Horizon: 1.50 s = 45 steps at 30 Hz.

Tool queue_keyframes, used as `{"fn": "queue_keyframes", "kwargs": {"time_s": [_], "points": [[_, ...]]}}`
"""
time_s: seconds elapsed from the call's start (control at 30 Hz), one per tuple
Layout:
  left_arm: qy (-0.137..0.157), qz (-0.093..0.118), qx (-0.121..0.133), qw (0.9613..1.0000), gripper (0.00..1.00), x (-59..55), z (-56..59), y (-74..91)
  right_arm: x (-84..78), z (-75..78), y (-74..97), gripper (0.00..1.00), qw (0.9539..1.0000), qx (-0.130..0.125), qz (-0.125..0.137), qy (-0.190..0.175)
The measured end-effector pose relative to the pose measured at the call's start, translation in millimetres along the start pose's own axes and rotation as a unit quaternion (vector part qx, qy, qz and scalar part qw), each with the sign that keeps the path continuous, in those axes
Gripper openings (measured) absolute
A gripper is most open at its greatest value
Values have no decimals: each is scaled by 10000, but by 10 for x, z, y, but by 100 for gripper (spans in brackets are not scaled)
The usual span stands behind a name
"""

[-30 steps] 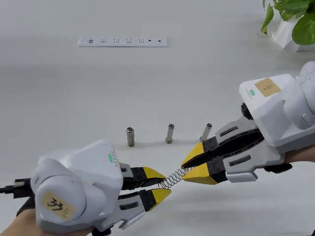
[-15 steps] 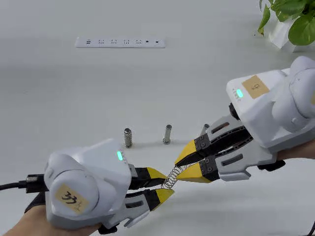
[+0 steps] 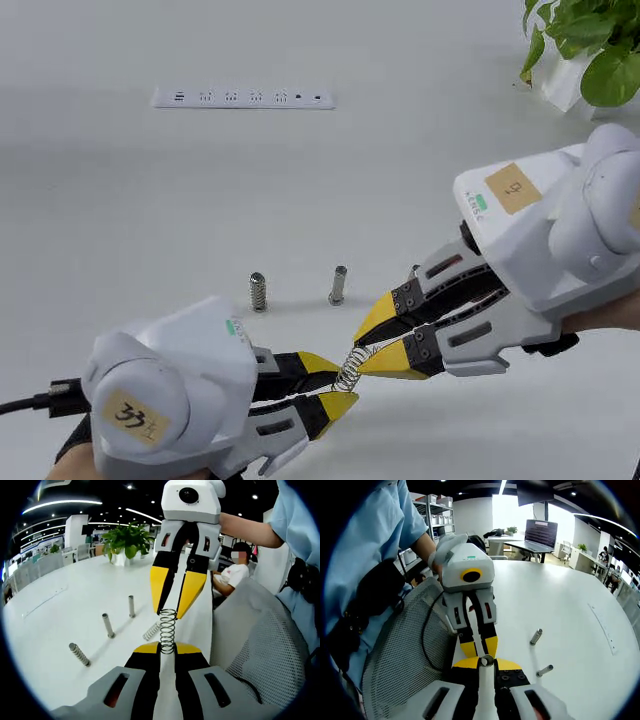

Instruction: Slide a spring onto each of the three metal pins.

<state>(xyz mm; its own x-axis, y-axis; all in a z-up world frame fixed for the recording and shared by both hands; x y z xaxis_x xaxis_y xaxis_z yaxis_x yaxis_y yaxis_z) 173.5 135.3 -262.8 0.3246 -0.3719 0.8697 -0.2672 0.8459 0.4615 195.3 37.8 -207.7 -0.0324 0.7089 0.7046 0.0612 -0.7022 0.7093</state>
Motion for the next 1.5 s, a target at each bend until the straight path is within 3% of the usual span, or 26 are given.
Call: {"fn": "queue_keyframes", "kwargs": {"time_s": [0.17,0.3,0.53,0.97,1.1,1.5], "points": [[-144,-45,10,9999,6,6,3,-6,-10,6,-1,8,9998,-19,-129,126],[-269,-131,-11,9996,6,8,1,-17,-34,24,2,23,9990,-61,-390,220],[-435,-234,-20,9988,6,9,-4,-47,-27,25,-14,20,9959,228,-766,421],[-491,-147,-14,9987,6,72,10,-109,20,99,-98,13,9857,790,-1367,584],[-475,-83,-14,9988,6,95,18,-117,-13,88,-140,11,9831,864,-1487,633],[-444,2,-24,9990,6,118,37,-130,-32,56,-168,8,9815,959,-1535,622]]}}
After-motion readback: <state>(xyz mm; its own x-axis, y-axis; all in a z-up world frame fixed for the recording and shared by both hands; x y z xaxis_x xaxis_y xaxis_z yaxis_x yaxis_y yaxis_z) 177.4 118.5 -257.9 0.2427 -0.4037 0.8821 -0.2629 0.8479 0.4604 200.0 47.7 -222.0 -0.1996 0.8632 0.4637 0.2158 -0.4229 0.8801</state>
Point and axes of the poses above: the centre of the closed fingertips' face, and the gripper's own axes: y roughly backward along the fingers, z roughly to its right, x roughly out of its top, the point moved 7 cm from there along y, roughly backward along the fingers, and after that the axes turned 3 degrees about y, right-handed, at the moved point
